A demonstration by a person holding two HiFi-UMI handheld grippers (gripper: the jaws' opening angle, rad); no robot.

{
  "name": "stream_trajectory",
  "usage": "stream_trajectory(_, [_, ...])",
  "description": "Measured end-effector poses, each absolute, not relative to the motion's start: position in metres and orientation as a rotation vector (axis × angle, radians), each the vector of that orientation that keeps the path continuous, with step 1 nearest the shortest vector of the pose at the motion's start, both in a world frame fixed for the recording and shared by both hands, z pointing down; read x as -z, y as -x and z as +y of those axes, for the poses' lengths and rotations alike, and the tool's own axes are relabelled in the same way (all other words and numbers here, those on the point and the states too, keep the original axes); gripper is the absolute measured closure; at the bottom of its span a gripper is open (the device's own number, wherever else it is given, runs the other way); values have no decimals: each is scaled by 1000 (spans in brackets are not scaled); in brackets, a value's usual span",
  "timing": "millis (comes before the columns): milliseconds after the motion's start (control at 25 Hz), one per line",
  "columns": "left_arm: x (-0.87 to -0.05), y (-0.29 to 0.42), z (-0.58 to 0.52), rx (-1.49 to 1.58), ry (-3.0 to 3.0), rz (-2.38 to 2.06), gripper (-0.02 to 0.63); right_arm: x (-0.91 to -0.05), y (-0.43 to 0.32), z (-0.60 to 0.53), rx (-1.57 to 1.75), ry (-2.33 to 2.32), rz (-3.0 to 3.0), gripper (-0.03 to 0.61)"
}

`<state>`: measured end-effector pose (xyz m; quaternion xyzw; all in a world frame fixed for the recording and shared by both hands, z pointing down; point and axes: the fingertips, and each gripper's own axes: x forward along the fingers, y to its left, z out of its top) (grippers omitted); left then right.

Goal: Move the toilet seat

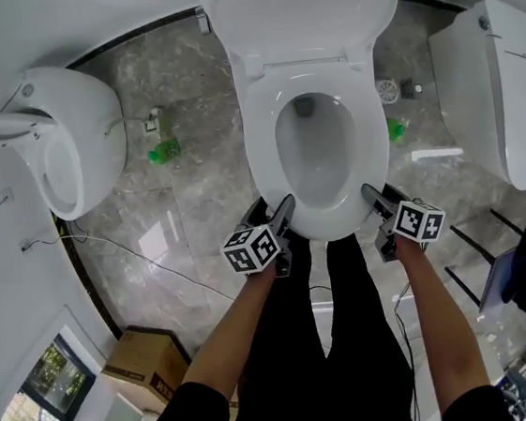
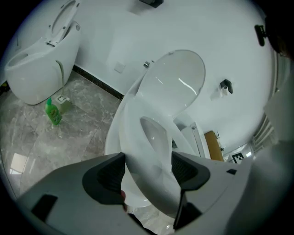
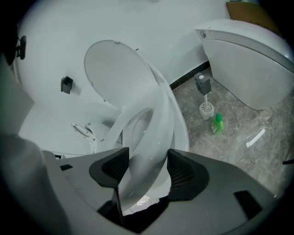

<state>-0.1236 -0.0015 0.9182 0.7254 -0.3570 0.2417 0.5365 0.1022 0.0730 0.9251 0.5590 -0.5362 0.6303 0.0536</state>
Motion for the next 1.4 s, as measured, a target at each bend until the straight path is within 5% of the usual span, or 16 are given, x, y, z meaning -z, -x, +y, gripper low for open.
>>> stream_trajectory(1400, [-800, 102, -65, -576, -1631, -740, 288, -805, -129, 6, -2114, -1894, -1511, 301])
